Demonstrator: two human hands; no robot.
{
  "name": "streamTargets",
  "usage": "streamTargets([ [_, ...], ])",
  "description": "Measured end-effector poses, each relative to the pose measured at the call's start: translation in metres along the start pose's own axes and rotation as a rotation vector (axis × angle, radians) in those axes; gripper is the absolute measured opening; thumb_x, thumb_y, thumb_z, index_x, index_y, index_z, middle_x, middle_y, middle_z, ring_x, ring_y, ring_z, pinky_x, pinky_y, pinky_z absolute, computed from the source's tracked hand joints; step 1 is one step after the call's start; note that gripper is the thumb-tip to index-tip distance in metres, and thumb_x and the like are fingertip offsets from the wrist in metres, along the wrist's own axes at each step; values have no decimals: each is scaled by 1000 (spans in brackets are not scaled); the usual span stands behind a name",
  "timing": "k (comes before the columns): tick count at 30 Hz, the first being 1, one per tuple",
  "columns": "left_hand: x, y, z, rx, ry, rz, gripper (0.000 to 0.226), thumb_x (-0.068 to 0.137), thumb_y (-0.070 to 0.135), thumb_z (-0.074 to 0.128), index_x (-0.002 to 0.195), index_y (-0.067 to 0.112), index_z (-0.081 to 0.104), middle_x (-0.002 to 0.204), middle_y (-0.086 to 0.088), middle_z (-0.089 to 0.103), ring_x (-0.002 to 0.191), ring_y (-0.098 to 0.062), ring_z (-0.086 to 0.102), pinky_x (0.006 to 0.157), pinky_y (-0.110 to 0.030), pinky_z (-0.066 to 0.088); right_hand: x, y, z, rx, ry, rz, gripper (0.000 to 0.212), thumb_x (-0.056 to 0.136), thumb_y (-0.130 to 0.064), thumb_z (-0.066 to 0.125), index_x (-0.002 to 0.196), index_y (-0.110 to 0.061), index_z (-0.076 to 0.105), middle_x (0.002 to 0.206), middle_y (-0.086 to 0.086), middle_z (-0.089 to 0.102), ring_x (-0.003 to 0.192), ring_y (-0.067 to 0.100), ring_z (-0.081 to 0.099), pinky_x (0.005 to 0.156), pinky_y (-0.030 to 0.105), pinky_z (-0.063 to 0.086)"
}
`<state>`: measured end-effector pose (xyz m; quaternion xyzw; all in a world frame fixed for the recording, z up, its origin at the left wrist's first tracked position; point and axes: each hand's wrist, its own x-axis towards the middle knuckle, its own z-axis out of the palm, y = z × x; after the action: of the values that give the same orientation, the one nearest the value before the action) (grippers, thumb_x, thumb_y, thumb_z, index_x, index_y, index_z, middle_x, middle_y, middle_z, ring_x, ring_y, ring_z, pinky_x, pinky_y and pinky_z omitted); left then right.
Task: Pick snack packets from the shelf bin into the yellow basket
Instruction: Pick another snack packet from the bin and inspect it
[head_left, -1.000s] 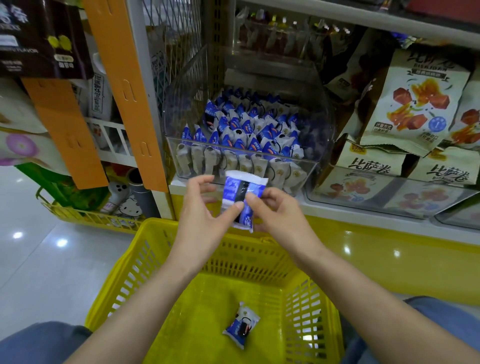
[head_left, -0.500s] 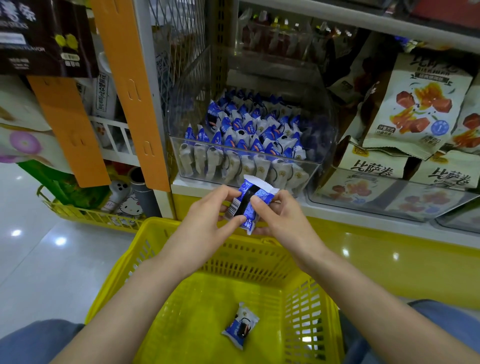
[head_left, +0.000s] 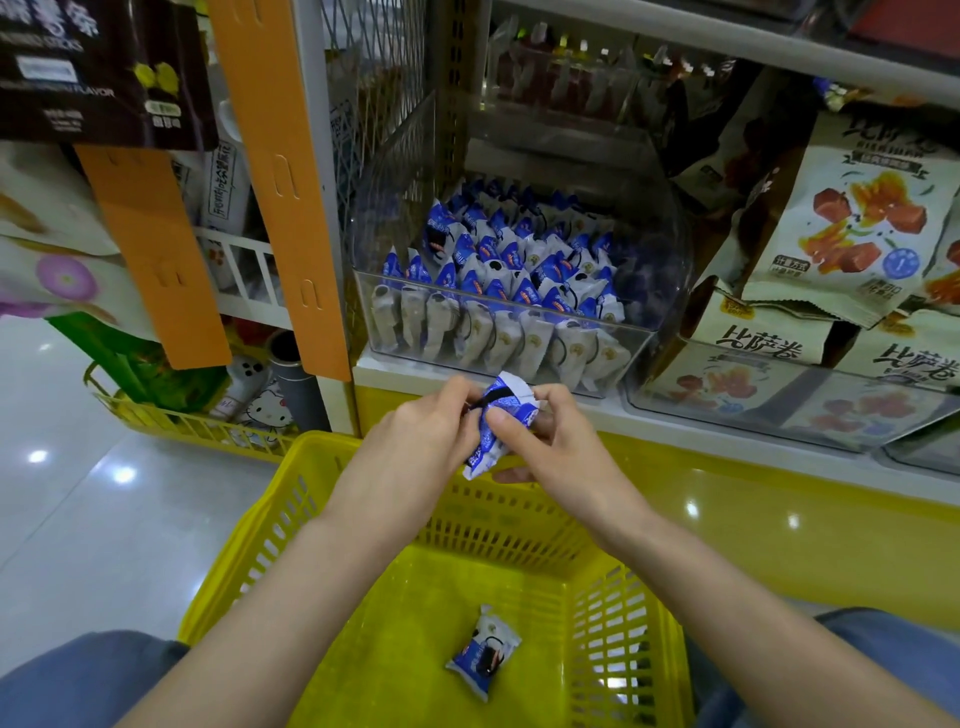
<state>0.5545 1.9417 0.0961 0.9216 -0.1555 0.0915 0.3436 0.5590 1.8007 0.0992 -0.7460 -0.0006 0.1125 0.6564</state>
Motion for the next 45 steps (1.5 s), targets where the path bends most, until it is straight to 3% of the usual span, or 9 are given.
streamTargets([
  [11,0,0,2,132,109,27,17,97,30,38,91,16,44,68,4,45,63,-26,51,51,-31,28,-1,3,-1,-81,-66,-95,19,88,-14,60,98,-21,45,103,6,66,90,22,68,75,39,58],
  [15,1,-5,8,57,123,6,14,96,27,41,88,17,44,66,0,48,65,-32,55,50,-38,36,0,5,-1,-34,-55,-88,16,90,-13,56,99,-22,47,102,4,65,78,10,67,60,24,55],
  [20,3,-13,18,-207,4,-48,24,88,16,56,112,20,54,103,5,65,88,-5,59,80,-28,50,5,5,-4,-1,72,-62,12,92,-13,52,97,-22,46,101,5,65,71,9,64,57,20,54],
  [27,10,-10,15,-601,5,-222,35,88,-2,45,97,31,52,97,9,67,91,-6,64,75,-23,52,7,0,-4,-98,-17,-199,33,86,-11,61,116,-20,48,111,-7,61,92,2,58,79,21,49],
  [31,17,-2,4,-1142,-44,-459,17,92,31,45,97,22,59,90,-2,69,81,-10,68,66,-23,53,6,-3,-8,-278,5,-294,50,81,-20,69,123,-32,46,117,-13,60,100,2,56,85,21,43],
  [33,13,1,6,-1124,-78,-415,32,84,42,49,104,18,58,94,-3,69,86,-13,66,72,-25,54,5,0,-7,-420,94,-349,55,75,-28,74,121,-36,44,112,-14,60,106,3,53,88,20,41],
  [36,10,5,6,-993,13,-390,17,93,28,47,98,17,58,84,-1,67,70,-4,62,61,-20,51,4,2,-1,-468,153,-393,65,68,-28,79,118,-33,37,110,-15,54,104,-2,51,89,13,41],
  [41,11,-1,1,-814,173,-387,16,97,22,42,91,20,57,83,-1,66,76,-12,64,73,-39,53,8,-1,7,-539,168,-428,74,64,-24,83,125,-19,40,109,-11,44,100,-7,44,86,3,35],
  [45,14,-1,-7,-837,240,-401,21,97,21,41,89,10,57,75,-2,63,69,-11,62,65,-38,53,6,-9,14,-509,82,-373,60,73,-29,75,125,-20,45,110,-12,48,97,-10,46,85,4,36],
])
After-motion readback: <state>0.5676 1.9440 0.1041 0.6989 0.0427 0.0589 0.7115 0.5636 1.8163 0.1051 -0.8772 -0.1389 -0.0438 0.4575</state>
